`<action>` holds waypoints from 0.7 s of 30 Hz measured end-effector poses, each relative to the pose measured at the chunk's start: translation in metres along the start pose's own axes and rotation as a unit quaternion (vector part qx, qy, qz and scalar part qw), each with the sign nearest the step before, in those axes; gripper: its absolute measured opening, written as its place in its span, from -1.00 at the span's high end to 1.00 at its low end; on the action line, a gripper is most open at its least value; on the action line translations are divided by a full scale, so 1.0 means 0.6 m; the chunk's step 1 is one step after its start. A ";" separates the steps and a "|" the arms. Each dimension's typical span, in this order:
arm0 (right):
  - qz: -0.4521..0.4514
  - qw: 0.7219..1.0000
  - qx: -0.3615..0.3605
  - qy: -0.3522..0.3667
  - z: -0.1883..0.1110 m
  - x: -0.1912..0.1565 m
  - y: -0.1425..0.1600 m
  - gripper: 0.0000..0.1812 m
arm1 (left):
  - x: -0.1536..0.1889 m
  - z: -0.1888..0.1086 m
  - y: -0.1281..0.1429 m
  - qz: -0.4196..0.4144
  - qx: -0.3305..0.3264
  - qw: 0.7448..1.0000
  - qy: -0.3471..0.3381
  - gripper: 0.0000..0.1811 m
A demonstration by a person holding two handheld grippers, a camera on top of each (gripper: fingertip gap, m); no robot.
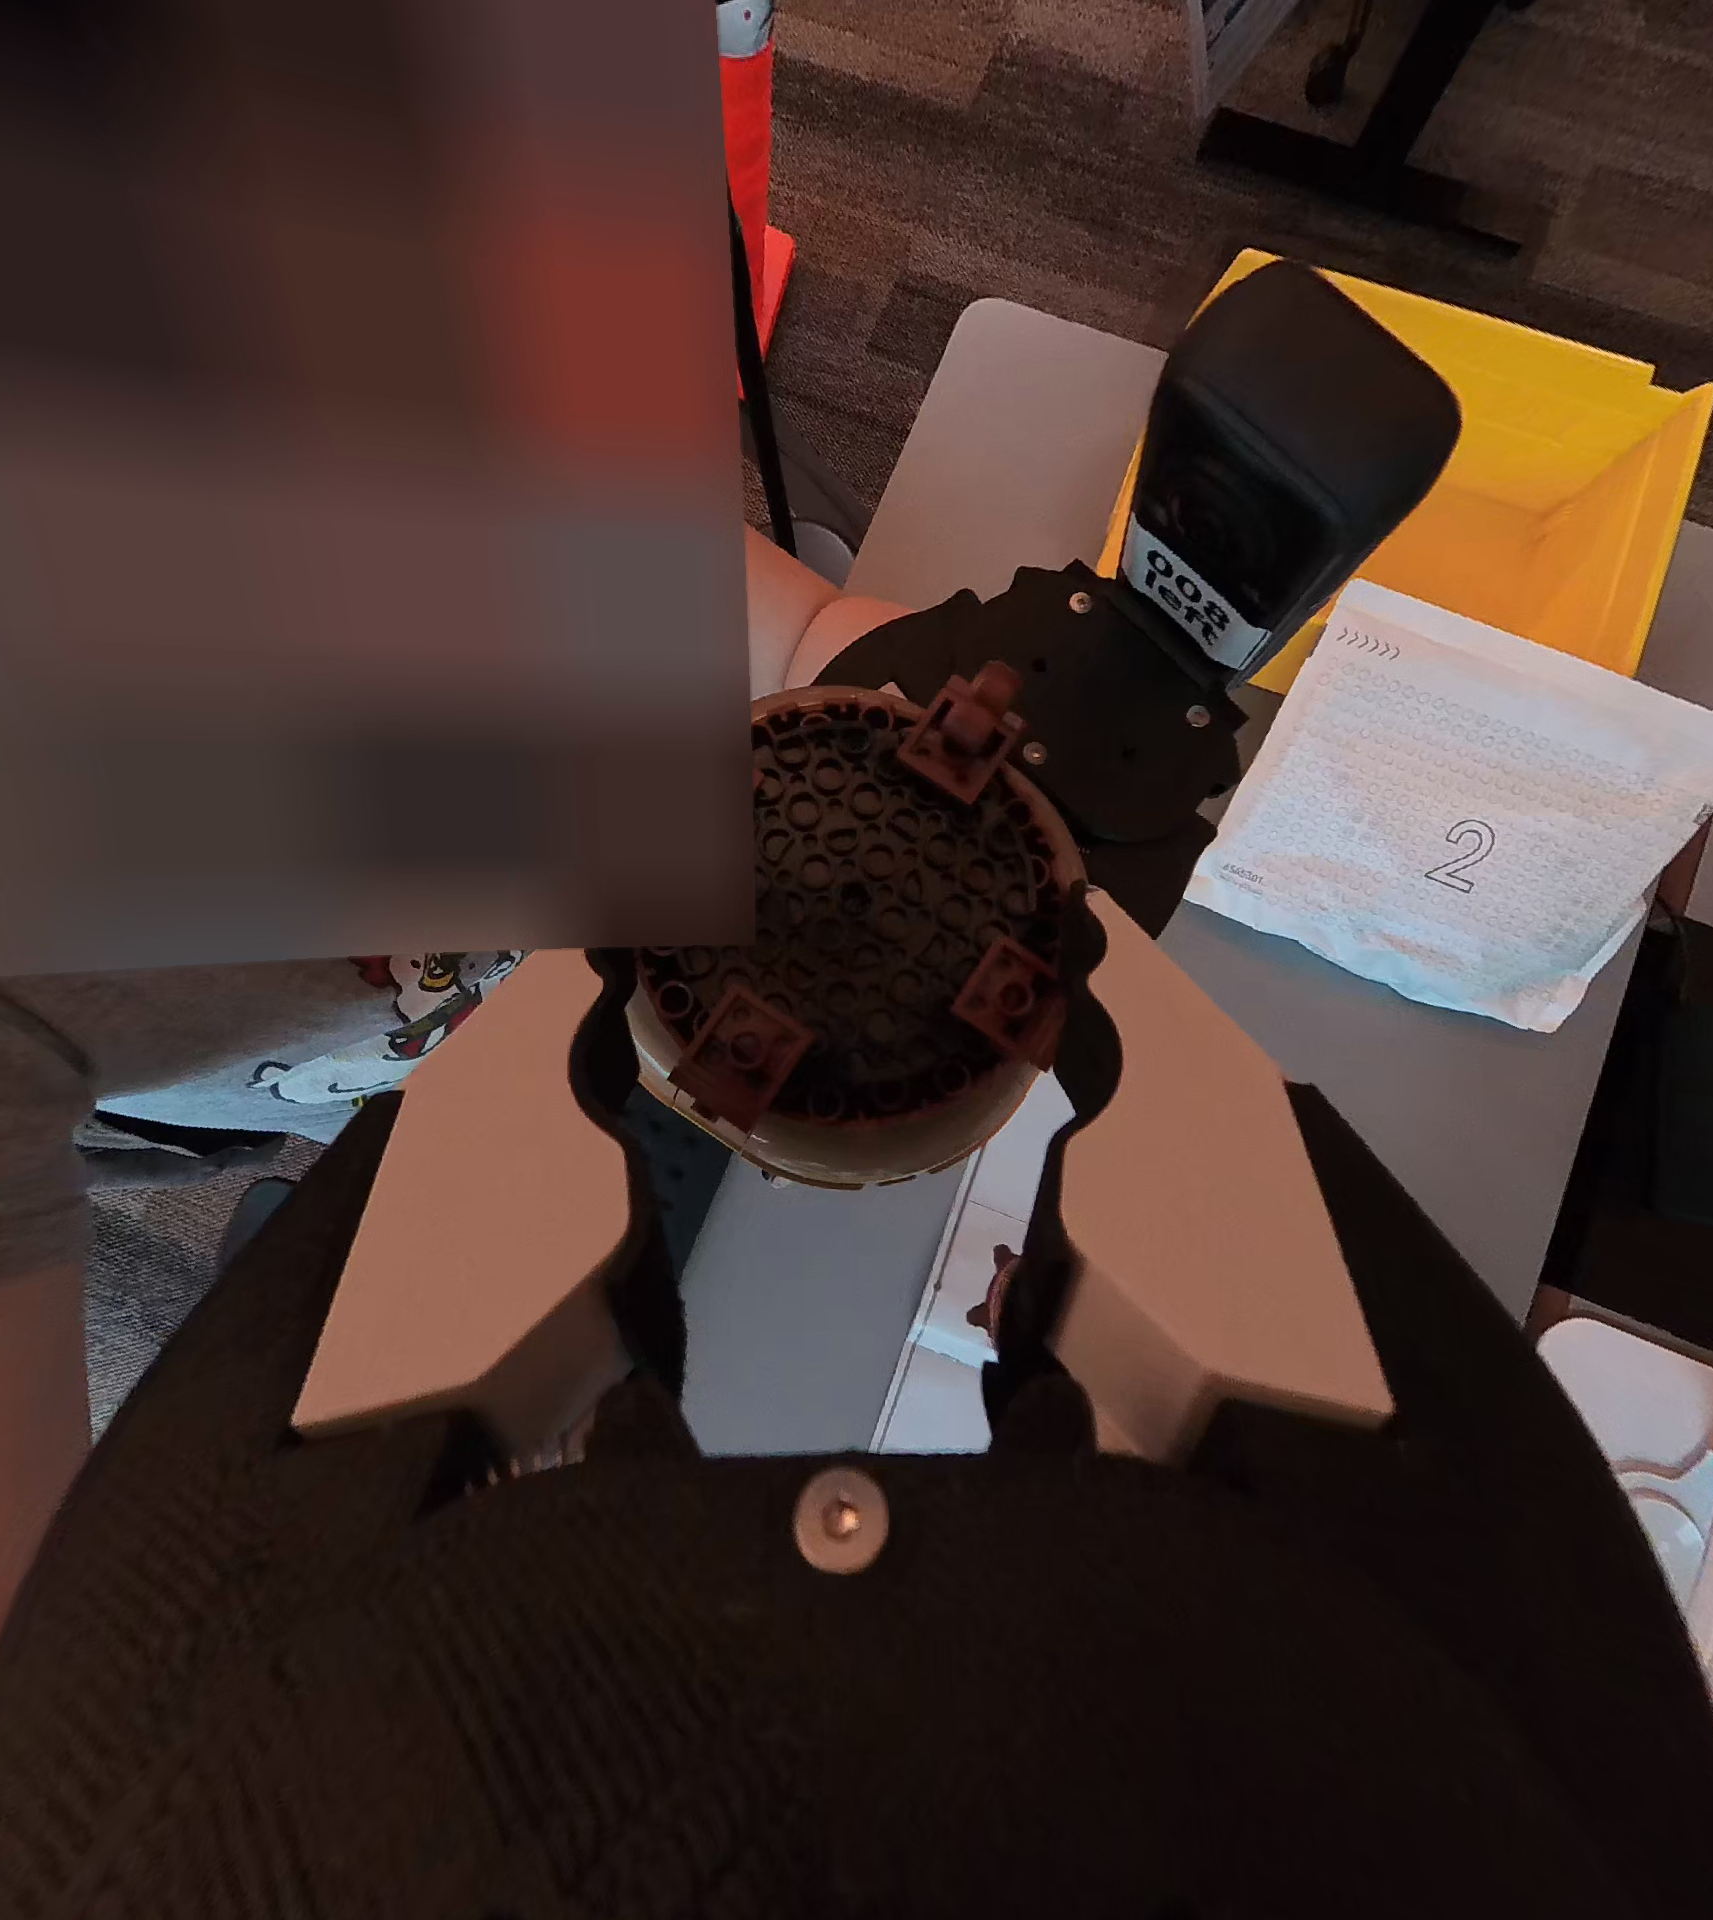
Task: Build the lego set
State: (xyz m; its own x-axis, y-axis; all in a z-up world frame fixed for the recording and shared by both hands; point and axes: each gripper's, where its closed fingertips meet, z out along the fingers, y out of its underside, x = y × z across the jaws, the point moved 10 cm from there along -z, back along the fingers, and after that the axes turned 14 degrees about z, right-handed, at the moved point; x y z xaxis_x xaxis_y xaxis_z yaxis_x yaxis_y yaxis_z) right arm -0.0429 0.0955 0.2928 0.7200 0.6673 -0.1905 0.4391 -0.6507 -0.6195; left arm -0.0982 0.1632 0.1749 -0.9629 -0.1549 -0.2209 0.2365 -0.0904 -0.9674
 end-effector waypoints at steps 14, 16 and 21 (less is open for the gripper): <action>-0.006 0.999 -0.022 0.023 0.001 -0.012 0.000 0.10 | 0.001 0.006 0.002 0.003 -0.008 1.000 0.008 -0.67; -0.012 0.999 -0.028 0.030 0.002 -0.015 0.002 0.10 | 0.001 0.007 0.004 0.007 -0.015 1.000 0.006 -0.67; -0.006 0.999 -0.033 0.033 0.000 -0.017 0.006 0.10 | 0.000 0.013 0.007 -0.002 -0.011 1.000 0.014 -0.69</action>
State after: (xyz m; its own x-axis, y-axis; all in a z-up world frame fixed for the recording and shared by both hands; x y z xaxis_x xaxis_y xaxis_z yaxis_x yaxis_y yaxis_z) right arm -0.0487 0.0864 0.2925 0.7478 0.6507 -0.1321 0.4804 -0.6675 -0.5689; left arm -0.0959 0.1551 0.1716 -0.9673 -0.1269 -0.2198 0.2296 -0.0688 -0.9709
